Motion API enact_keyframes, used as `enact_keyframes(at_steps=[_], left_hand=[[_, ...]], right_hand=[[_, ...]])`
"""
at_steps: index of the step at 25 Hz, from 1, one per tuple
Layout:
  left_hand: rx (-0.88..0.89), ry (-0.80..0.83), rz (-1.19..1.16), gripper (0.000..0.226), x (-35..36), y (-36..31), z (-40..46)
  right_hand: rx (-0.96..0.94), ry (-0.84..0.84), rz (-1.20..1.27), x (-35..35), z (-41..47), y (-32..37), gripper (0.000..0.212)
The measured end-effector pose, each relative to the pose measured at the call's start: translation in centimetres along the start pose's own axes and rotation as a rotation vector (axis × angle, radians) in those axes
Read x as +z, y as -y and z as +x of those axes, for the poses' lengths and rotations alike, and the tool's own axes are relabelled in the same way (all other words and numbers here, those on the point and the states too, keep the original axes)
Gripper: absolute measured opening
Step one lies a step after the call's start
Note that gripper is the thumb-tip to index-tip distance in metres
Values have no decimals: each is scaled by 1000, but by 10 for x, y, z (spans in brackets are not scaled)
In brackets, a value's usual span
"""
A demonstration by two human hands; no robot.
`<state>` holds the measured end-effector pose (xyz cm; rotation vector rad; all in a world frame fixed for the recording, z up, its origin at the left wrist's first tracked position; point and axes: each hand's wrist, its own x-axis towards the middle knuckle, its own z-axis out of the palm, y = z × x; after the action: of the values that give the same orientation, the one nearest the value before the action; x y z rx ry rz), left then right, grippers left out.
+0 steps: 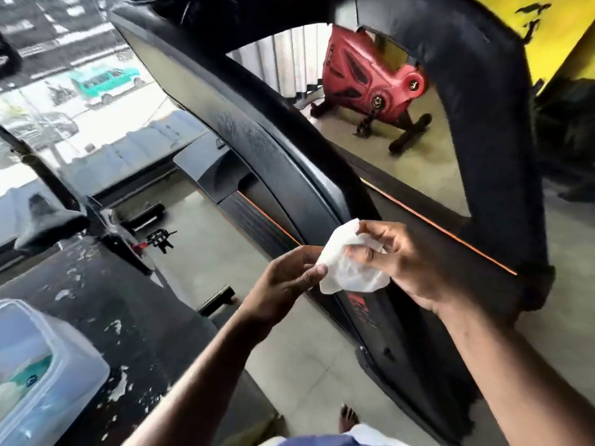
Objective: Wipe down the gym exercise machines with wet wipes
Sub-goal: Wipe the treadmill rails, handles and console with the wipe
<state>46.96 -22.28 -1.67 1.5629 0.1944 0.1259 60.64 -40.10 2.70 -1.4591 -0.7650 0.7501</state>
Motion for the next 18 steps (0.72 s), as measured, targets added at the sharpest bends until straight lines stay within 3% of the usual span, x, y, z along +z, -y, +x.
enact_keyframes(at_steps=[3, 6, 11, 14, 17, 18], left_hand=[[6, -34, -16, 8, -4, -5, 24], [49, -58, 34, 16, -30, -25, 46], [243, 76, 260, 21, -94, -73, 110], [295, 119, 197, 18, -130, -97, 156], [315, 149, 99, 12, -180, -110, 199], [281, 197, 35, 25, -198, -109, 209]], right_hand=[[-17, 22, 22, -18, 17, -1, 29], [-37, -63, -47, -23, 37, -3, 21], [-305, -244, -319, -27, 97, 16, 31], [-247, -206, -232, -19, 143, 42, 27], [-174, -440, -133, 0, 202, 62, 37], [-162, -520, -101, 7, 221, 67, 40]])
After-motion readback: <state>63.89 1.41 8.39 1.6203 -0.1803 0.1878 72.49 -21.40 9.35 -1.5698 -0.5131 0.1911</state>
